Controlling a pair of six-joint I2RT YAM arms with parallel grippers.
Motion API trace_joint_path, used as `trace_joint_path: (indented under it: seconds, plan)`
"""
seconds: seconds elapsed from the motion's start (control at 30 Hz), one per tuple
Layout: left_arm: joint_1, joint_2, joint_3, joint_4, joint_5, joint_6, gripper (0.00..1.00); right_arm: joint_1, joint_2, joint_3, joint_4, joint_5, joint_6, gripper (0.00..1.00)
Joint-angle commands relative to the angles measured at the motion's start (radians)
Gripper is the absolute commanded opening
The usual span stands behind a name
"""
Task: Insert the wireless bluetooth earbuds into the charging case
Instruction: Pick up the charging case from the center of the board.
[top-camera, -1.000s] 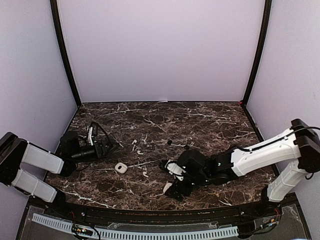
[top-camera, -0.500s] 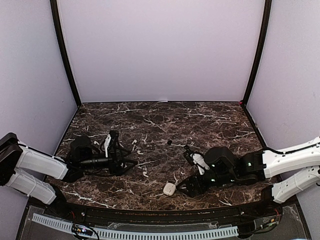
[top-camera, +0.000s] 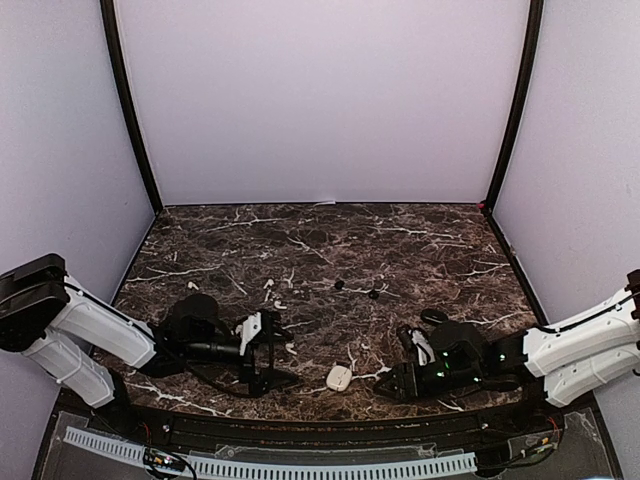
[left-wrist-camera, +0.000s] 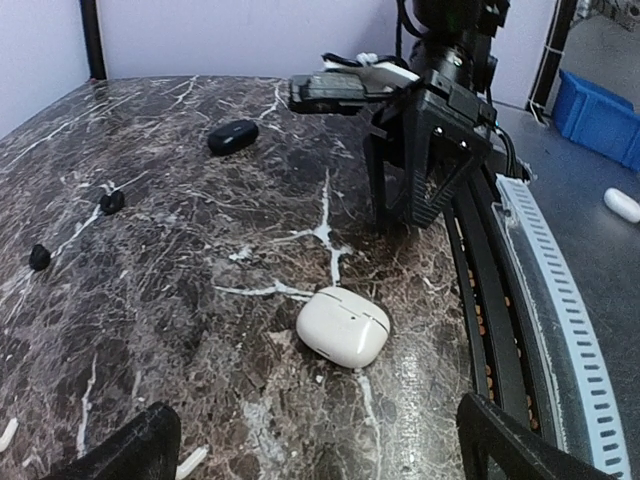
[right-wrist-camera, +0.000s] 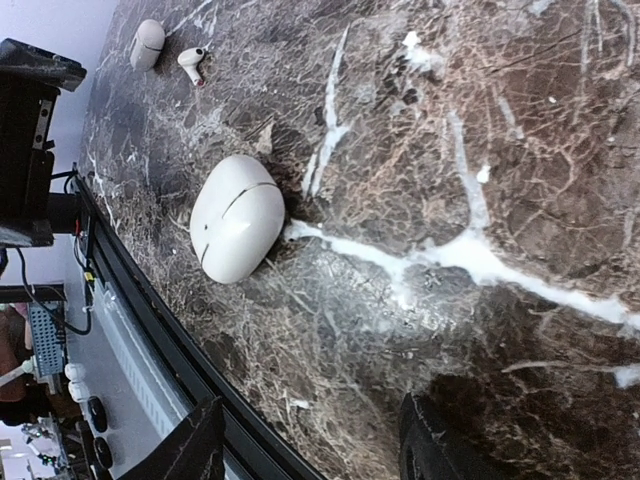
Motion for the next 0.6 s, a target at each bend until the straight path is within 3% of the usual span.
trace_joint_path:
  seconds: [0.0, 0.2, 0.57]
  plan:
    - [-0.064, 0.045, 0.061, -0.075, -0.04, 0.174, 0.99, -0.009, 0.076, 0.031, 0.138, -0.057, 0.046, 0.58]
    - [-0.113, 0.1, 0.158, -0.227, -0.021, 0.324, 0.98, -0.01, 0.179, 0.056, 0.201, -0.092, 0.048, 0.56]
    - [-0.114, 0.27, 0.385, -0.516, 0.088, 0.422, 0.99, -0.01, 0.249, 0.092, 0.227, -0.135, 0.03, 0.56]
